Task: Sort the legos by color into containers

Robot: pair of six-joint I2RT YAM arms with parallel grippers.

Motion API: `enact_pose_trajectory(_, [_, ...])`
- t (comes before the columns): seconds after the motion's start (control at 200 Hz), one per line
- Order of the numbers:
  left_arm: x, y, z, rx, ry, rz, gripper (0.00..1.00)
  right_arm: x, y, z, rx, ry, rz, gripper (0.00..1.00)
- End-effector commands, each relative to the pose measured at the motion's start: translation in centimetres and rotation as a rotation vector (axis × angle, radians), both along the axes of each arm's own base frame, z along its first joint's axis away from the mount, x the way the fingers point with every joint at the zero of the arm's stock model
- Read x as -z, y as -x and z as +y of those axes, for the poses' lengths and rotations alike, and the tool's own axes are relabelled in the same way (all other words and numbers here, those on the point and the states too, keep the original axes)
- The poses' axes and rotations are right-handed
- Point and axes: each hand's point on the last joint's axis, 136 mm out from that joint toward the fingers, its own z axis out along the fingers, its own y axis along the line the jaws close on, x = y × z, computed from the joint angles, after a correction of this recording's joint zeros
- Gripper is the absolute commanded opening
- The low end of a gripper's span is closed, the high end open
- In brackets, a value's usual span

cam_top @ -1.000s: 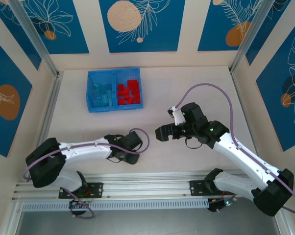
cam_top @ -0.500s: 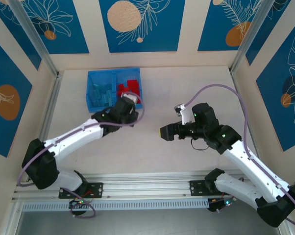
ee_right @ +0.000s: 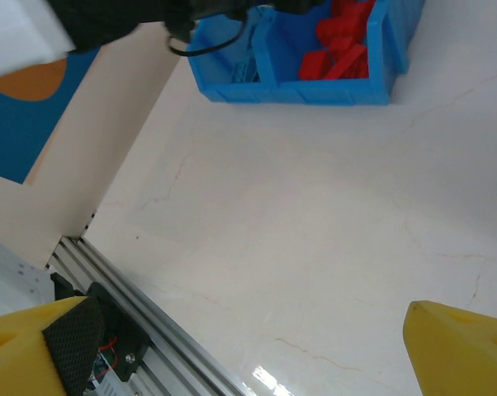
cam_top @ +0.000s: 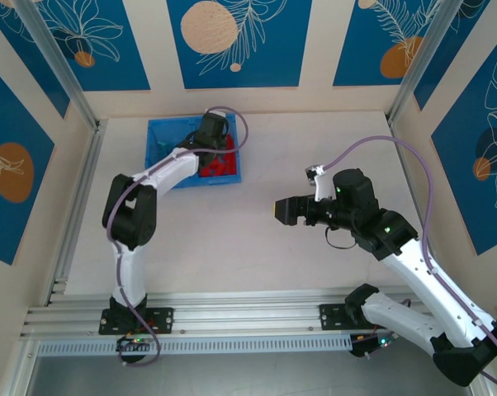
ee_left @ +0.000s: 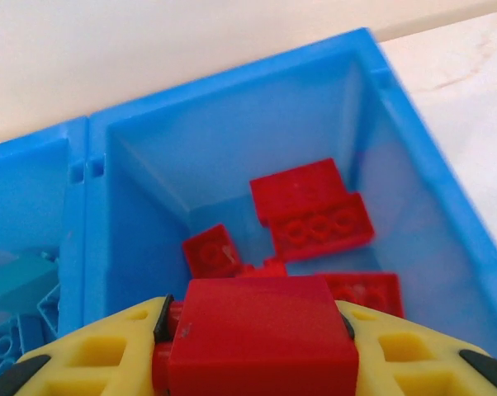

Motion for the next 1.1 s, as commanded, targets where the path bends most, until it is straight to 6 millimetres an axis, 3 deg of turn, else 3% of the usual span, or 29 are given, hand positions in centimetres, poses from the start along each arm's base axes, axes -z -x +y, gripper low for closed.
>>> enact_pose_trajectory(0.0, [-1.2, -2.7, 0.9, -0.032, -0.005, -0.032, 0.35, -2.0, -0.1, -0.3, 0.020, -0.022, -0.032, 0.95])
enact_pose_trajectory(0.08, [-0.7, -3.8, 0.8, -0.027, 0.009, -0.014, 0.41, -2.3, 0.0, -0.3, 0.015, -0.025, -0.038, 0.95])
enact_pose_trajectory(0.16, [-0.5, -4.5, 1.1, -0.043, 0.007, -0.006, 0.53, -2.4, 0.0, -0.3, 0.013, -0.024, -0.036, 0.95])
enact_pose_trajectory(0.23, [-0.8, -4.7, 1.2, -0.054, 0.004, -0.009, 0.55, -2.5, 0.1, -0.3, 0.012, -0.023, -0.035, 0.95])
enact_pose_trajectory(0.345, [-2.5, -4.3, 1.1, -0.051, 0.042, -0.030, 0.60, -2.5, 0.1, -0.4, 0.013, -0.022, -0.031, 0.95])
enact_pose_trajectory(0.47, [-6.0, -2.6, 1.0, -0.033, 0.115, -0.077, 0.65, -2.4, 0.1, -0.5, 0.020, -0.018, -0.031, 0.95])
enact_pose_trajectory(0.52, [-8.4, -1.3, 0.8, -0.013, 0.176, -0.116, 0.64, -2.2, -0.1, -0.7, 0.036, -0.011, -0.032, 0.95])
enact_pose_trajectory(0.55, [-8.8, -0.1, 0.8, 0.000, 0.212, -0.120, 0.64, -2.0, -0.3, -0.9, 0.049, -0.004, -0.035, 0.95])
enact_pose_trajectory(0.58, [-10.9, 1.1, 0.7, 0.016, 0.263, -0.158, 0.64, -1.6, -0.5, -1.1, 0.066, 0.008, -0.037, 0.95])
enact_pose_trajectory(0.685, [-14.4, 6.9, 1.4, 0.058, 0.391, -0.234, 0.65, 0.0, -1.9, -2.8, 0.172, 0.078, -0.067, 0.96])
enact_pose_trajectory(0.76, [-15.6, 11.6, 2.6, 0.077, 0.422, -0.267, 0.66, 1.7, -3.5, -4.7, 0.285, 0.158, -0.102, 0.98])
enact_pose_trajectory(0.85, [-15.3, 16.5, 5.2, 0.058, 0.397, -0.280, 0.68, 3.8, -5.4, -7.3, 0.422, 0.285, -0.160, 0.98])
enact_pose_trajectory(0.94, [-13.4, 20.4, 9.2, -0.031, 0.304, -0.287, 0.72, 5.5, -7.3, -10.2, 0.549, 0.413, -0.224, 0.99])
enact_pose_trajectory(1.095, [-9.9, 23.9, 14.2, -0.134, 0.102, -0.348, 0.90, 9.2, -10.8, -15.2, 0.720, 0.547, -0.273, 0.98])
